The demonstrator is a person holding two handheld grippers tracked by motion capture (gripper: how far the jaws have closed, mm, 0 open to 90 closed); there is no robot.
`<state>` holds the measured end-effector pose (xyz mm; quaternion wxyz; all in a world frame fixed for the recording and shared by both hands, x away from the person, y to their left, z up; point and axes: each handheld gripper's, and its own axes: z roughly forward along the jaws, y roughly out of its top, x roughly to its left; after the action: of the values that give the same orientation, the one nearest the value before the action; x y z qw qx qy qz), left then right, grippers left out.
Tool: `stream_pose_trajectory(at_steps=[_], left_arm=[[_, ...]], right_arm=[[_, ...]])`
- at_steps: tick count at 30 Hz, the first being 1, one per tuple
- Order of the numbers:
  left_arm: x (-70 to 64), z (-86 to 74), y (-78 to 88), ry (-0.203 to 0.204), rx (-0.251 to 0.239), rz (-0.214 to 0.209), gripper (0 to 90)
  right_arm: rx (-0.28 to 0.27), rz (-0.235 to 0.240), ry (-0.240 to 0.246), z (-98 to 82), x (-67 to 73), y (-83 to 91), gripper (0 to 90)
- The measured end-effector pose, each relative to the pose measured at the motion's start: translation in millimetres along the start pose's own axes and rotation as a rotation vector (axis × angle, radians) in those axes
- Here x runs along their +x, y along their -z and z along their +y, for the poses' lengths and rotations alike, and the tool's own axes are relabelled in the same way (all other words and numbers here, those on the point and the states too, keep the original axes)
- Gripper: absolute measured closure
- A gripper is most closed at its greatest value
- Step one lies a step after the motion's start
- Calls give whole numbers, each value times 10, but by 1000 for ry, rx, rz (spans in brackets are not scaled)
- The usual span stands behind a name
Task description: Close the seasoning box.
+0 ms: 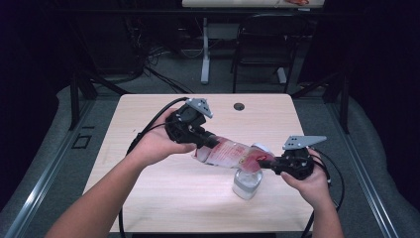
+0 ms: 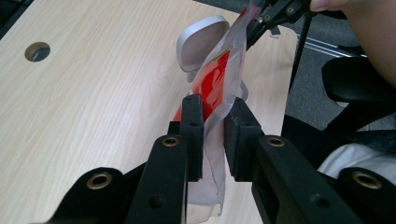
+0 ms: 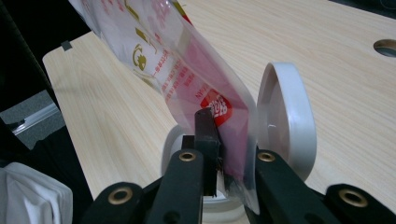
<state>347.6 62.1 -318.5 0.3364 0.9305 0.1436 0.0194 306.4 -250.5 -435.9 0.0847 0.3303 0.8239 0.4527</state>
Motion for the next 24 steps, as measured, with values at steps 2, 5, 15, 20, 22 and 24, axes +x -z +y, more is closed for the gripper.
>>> stream_pose_trajectory(at_steps=[2, 5, 15, 20, 22, 24], left_arm=[[9, -28, 7, 4, -4, 3, 792], [23, -72, 18, 11, -7, -2, 792], [65, -189, 37, 35, -10, 3, 791], [94, -265, 44, 52, -15, 1, 792], [101, -294, 45, 59, -18, 1, 792], [114, -318, 47, 63, -16, 0, 792]], right_arm=[[-10, 0, 2, 8, 6, -5, 869], [-18, 1, 7, 22, 14, -11, 868], [-53, 11, 8, 55, 35, -40, 865], [-74, 21, 6, 65, 45, -57, 852], [-79, 24, 7, 69, 47, -64, 843], [-86, 28, 0, 70, 56, -74, 832]])
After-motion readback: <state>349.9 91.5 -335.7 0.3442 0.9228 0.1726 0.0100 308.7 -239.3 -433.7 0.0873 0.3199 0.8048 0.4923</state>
